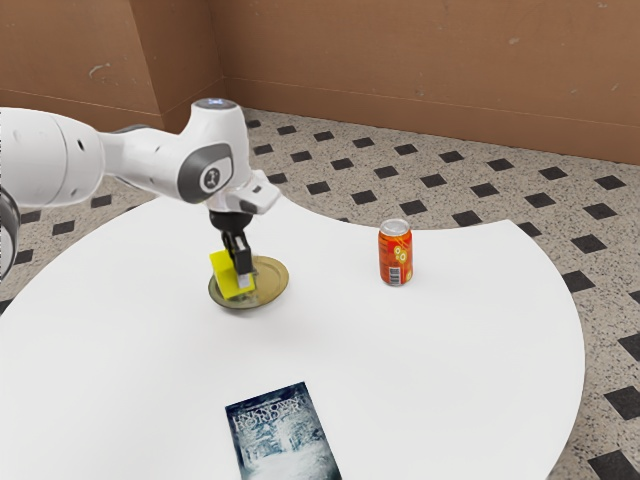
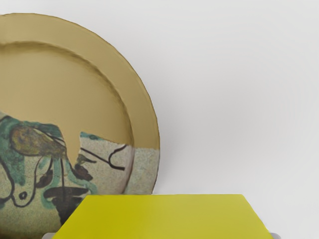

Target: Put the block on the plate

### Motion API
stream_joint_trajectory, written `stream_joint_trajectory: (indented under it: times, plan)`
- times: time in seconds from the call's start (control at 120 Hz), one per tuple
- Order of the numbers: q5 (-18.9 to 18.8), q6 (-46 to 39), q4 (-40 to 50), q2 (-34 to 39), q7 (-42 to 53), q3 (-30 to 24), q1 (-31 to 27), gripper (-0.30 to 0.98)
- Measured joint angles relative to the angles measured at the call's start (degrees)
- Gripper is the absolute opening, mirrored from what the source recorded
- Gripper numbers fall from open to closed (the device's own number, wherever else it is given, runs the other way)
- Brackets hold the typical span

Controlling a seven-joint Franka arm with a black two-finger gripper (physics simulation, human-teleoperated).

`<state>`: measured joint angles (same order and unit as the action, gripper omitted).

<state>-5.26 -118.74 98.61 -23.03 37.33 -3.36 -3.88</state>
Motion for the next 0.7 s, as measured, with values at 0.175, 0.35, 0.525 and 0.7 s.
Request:
stream_joint_trajectory:
  times: [0.175,0.35,0.525,0.7]
  plan:
    - [-0.1,0.7,-2.9,-1.8,0.0,-0.4,-3.1,0.43]
    - [-0.1,0.8,-7.0,-4.8,-0.1,-0.5,-3.7,0.44]
    - [-0.2,0.7,-12.4,-9.3,-0.1,-0.5,-3.7,0.44]
    - [-0.2,0.8,-17.3,-14.0,-0.1,-0.5,-3.7,0.44]
